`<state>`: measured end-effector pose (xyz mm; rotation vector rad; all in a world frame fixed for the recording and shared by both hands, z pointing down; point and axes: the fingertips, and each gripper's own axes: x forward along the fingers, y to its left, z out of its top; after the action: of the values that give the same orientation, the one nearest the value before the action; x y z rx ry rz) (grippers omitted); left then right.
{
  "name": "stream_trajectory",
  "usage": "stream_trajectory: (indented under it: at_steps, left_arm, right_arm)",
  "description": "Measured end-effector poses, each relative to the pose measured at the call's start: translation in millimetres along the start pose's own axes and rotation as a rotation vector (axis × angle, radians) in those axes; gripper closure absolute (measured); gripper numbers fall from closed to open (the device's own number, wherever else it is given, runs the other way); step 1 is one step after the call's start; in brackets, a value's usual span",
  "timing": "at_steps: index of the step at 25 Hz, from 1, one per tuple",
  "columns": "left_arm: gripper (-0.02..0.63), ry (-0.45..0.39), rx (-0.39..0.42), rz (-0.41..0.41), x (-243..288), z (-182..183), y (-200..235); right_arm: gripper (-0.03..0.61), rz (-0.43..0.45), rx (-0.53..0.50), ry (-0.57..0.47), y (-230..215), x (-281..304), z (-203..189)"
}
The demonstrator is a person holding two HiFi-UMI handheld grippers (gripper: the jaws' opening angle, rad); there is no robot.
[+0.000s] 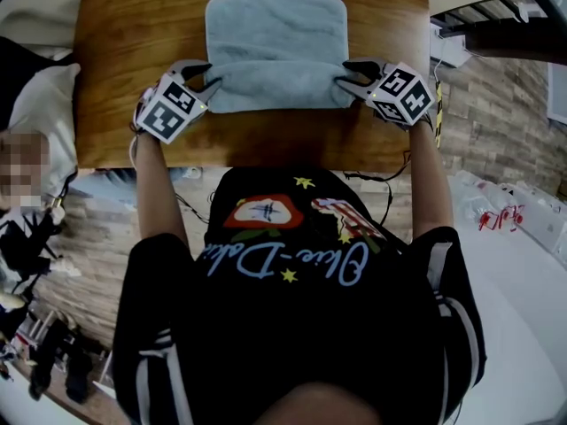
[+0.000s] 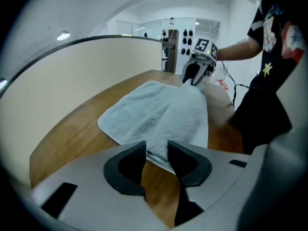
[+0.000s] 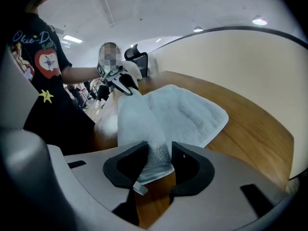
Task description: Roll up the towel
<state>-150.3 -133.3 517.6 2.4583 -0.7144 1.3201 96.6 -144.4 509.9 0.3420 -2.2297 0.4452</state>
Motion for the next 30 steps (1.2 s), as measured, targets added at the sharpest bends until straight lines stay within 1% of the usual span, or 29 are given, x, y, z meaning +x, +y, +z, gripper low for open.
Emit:
stream_trajectory:
  at_steps: [4, 6, 9, 12, 15, 19, 21, 25, 26, 28, 30]
  left_arm:
    - [0.430, -0.015, -0.016, 0.070, 4, 0, 13]
    - [0.421, -0.032, -0.028, 0.096, 5, 1, 18]
    - [0.416, -0.070, -0.055, 0.109, 0, 1, 19]
    - [0.414, -0.126, -0.087, 0.123, -12, 8, 23]
    - [0.414, -0.167, -0.086, 0.163, -25, 16, 27]
    - [0.414, -0.234, -0.038, 0.249, -45, 26, 28]
    - [0.416, -0.239, 0.018, 0.265, -53, 28, 18]
    - [0.423, -0.150, 0.174, 0.213, -51, 17, -25]
    - [0.423, -0.128, 0.195, 0.195, -48, 12, -35]
    - [0.426, -0.097, 0.210, 0.161, -41, 3, -52]
    - [0.454, -0.080, 0.209, 0.140, -34, -3, -62]
  right_arm:
    - [0.410, -0.047, -0.018, 0.014, -12, 6, -2]
    - [0.402, -0.055, -0.013, 0.004, -16, 7, -1]
    - [0.391, -0.066, 0.006, -0.037, -17, 2, 3]
    - [0.390, -0.102, 0.025, -0.096, -23, -13, 12]
    - [0.390, -0.151, -0.001, -0.137, -26, -31, 21]
    - [0.390, -0.186, -0.090, -0.170, -10, -47, 33]
    - [0.390, -0.176, -0.153, -0.157, 10, -48, 31]
    - [0.390, -0.134, -0.297, -0.052, 52, -37, 16]
    - [0.390, -0.121, -0.315, -0.030, 58, -33, 11]
    - [0.390, -0.101, -0.325, 0.001, 65, -25, 1]
    - [0.390, -0.095, -0.336, 0.036, 65, -18, -9]
